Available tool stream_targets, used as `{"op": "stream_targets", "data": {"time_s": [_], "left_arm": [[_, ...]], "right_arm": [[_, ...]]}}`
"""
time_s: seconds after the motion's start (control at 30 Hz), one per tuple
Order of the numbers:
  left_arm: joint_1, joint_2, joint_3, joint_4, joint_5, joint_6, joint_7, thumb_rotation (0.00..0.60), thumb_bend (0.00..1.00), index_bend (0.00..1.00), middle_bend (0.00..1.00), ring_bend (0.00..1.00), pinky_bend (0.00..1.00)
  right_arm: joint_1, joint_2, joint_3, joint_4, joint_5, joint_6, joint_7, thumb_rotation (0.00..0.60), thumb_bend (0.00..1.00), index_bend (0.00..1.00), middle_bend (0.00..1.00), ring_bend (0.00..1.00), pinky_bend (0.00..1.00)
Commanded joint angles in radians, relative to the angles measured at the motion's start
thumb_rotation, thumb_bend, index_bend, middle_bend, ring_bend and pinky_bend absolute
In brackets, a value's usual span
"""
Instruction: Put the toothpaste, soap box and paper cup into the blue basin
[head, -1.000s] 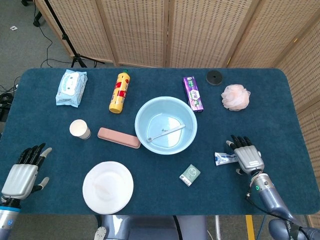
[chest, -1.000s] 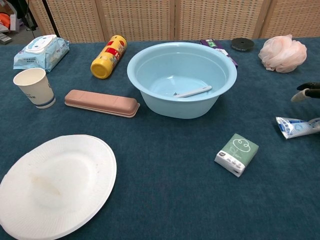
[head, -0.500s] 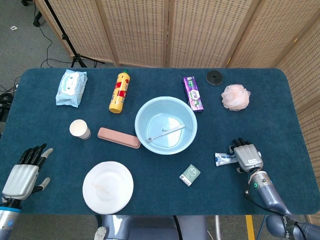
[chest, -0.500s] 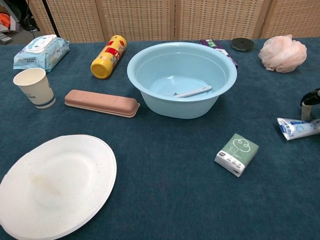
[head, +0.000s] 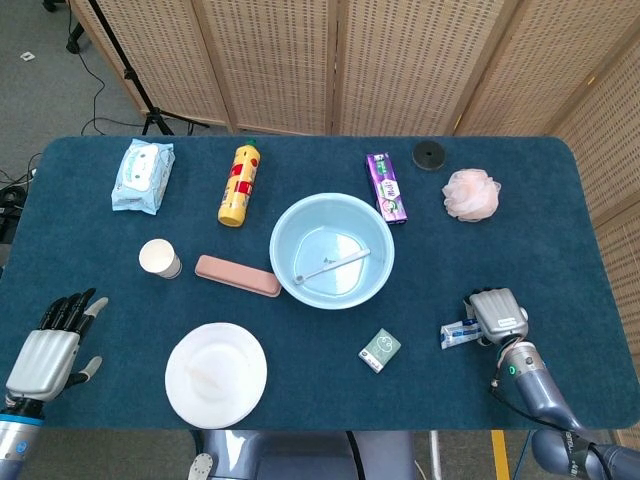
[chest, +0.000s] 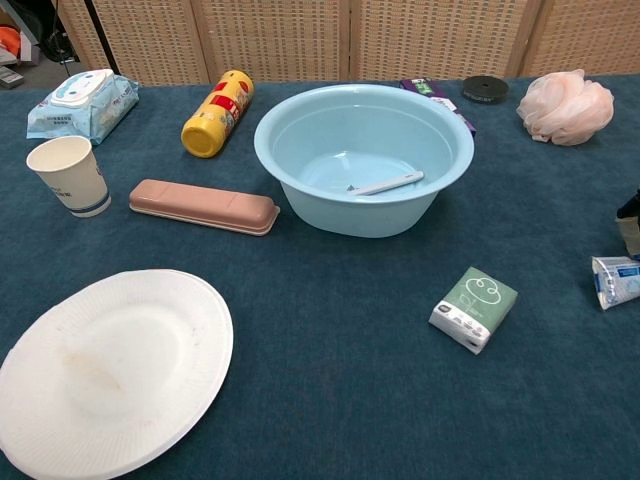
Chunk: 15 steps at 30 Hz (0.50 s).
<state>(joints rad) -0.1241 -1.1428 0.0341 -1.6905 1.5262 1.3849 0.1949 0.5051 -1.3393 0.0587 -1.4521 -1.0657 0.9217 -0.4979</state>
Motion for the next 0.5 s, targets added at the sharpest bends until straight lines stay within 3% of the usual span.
{"op": "stream_targets", "data": {"time_s": [0.03, 0.5], "left_arm": [[0.0, 0.0, 0.0, 0.0, 0.0, 0.0, 0.0, 0.6, 0.27, 0.0, 0.0, 0.0, 0.09], [0.0, 0.004, 0.001, -0.002, 0.003, 0.002, -0.009, 0.6, 0.27, 0.0, 0.0, 0.0, 0.09]], "right_arm": [[-0.001, -0.003, -0.003, 0.003, -0.007, 0.009, 0.003, 0.6, 0.18, 0.71, 0.51, 0.47, 0.46], [-0.006, 0.005, -0.013, 0.006, -0.036, 0.036, 0.024, 0.6, 0.21, 0.77, 0.58, 0.54, 0.52]]}}
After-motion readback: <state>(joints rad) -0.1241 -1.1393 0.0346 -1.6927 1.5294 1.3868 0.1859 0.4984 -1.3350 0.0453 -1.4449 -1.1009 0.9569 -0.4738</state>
